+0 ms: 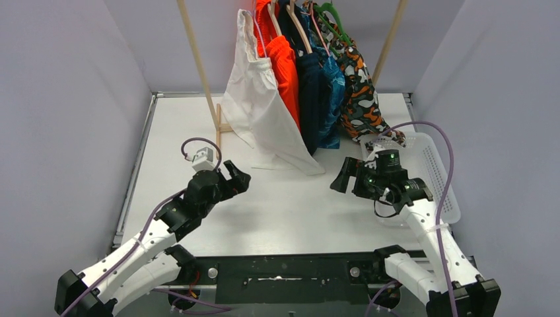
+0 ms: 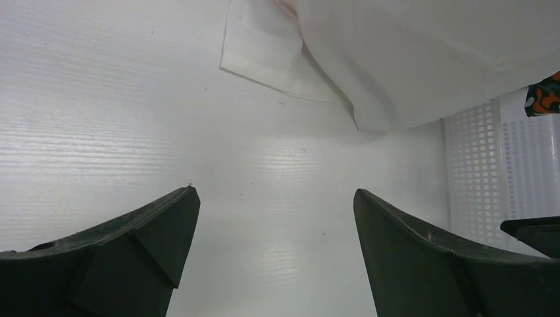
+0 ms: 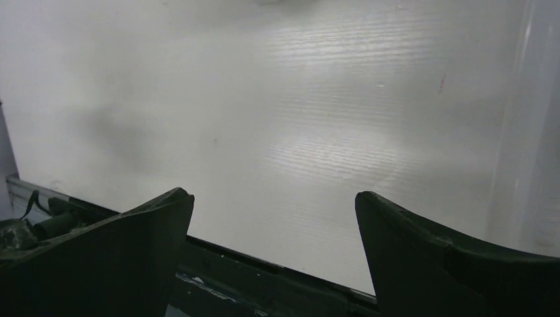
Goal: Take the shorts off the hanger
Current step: Move the basket to the center of the board.
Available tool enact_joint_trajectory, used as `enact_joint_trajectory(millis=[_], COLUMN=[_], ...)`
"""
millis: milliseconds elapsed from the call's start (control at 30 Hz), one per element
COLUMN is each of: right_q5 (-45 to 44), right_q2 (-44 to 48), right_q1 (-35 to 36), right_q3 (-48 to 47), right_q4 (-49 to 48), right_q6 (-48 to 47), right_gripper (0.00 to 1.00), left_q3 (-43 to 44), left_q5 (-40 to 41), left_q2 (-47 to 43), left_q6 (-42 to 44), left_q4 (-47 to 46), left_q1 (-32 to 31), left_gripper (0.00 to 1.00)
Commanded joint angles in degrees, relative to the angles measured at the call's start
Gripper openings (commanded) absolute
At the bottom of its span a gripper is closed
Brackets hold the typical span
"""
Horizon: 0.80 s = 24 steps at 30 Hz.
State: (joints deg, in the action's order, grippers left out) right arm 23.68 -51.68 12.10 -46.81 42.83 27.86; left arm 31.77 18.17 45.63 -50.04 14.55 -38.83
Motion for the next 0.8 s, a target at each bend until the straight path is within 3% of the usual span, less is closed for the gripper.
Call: enact_joint_trajectory(millis=[0, 100, 200, 333, 433, 533, 767], right_q5=[-12.4, -22.6, -26.6, -22.4, -21.5, -17.9, -3.7], right_q2=[-2.7, -6.0, -10.0, -15.4, -17.2, -12.2, -0.8], right_q1=[0.7, 0.7, 0.7, 0.0, -0.4, 0.7, 3.5], right_q3=[0.2, 0.8, 2.7, -1.6, -6.1, -4.7, -3.1], right_q4=[-3.5, -7.0, -10.1, -9.4, -6.2, -8.4, -20.1], right_q6=[4.0, 6.2, 9.5, 8.8, 2.0, 0.0, 1.9], right_gripper=[1.00, 0.98, 0.98, 0.98, 0.98, 0.98, 0.96], left_q3=[2.4, 4.8, 10.8, 12.2, 7.1, 1.7, 5.7], left_q5=[2.2, 8.1, 9.5, 9.8, 10.2, 6.8, 4.4], left_q2=[1.6, 4.4, 6.0, 4.8, 2.4, 1.6, 2.6], left_q6=[4.9, 5.8, 0.4, -7.7, -8.8, -2.7, -3.1], left_q4=[-7.3, -7.2, 1.2, 11.0, 6.5, -2.2, 3.5], left_q1=[0.3, 0.4, 0.5, 0.5, 0.5, 0.5, 0.3], left_gripper=[0.89, 0.88, 0.89, 0.89, 0.89, 0.88, 0.89])
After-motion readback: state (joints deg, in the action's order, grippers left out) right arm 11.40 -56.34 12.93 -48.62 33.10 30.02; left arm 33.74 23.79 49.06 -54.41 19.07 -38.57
